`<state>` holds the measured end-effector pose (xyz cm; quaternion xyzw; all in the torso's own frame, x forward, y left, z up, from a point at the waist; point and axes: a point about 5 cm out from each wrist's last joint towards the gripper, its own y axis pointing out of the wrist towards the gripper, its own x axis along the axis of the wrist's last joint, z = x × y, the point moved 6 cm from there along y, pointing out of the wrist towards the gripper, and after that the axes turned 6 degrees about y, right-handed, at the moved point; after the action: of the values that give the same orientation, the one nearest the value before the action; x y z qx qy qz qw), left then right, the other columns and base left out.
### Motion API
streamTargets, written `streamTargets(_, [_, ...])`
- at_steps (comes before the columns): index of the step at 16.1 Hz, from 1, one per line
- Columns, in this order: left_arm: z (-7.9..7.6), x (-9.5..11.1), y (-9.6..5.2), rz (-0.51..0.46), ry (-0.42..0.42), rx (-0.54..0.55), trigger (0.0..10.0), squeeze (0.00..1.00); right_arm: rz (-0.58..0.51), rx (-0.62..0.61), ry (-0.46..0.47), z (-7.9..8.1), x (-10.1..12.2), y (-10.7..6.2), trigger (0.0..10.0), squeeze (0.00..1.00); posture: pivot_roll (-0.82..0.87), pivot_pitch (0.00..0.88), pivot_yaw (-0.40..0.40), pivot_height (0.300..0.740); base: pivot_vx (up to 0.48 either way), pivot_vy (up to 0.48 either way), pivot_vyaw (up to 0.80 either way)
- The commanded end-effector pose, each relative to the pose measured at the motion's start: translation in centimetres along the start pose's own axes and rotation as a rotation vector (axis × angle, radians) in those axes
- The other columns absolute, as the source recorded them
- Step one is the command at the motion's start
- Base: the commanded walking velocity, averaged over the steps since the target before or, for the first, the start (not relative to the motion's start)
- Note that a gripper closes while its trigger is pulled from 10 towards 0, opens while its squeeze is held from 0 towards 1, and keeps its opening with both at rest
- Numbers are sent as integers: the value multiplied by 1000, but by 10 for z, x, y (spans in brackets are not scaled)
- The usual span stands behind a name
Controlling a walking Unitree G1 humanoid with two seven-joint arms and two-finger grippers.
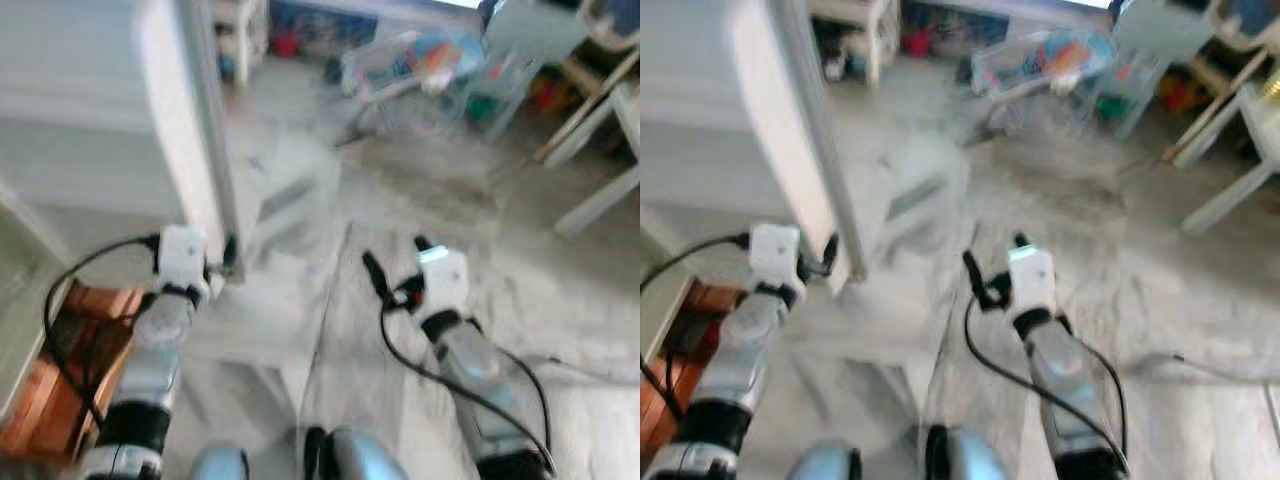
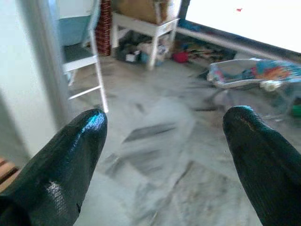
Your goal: Restocking fridge
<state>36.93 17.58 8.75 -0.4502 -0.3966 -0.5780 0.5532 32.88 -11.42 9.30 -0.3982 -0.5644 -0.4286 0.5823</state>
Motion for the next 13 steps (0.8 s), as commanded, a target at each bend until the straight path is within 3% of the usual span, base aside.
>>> streamTargets(1, [10, -5, 0, 12, 17, 24, 10000, 0, -18, 24, 17, 8, 3, 1, 10000, 0, 78, 158, -109, 740, 454, 0, 0])
streamTargets(13, [12, 18, 31, -43, 51, 17, 10000, 0, -32, 53, -7, 10, 6, 3, 10000, 0, 67, 149, -117, 740, 454, 0, 0])
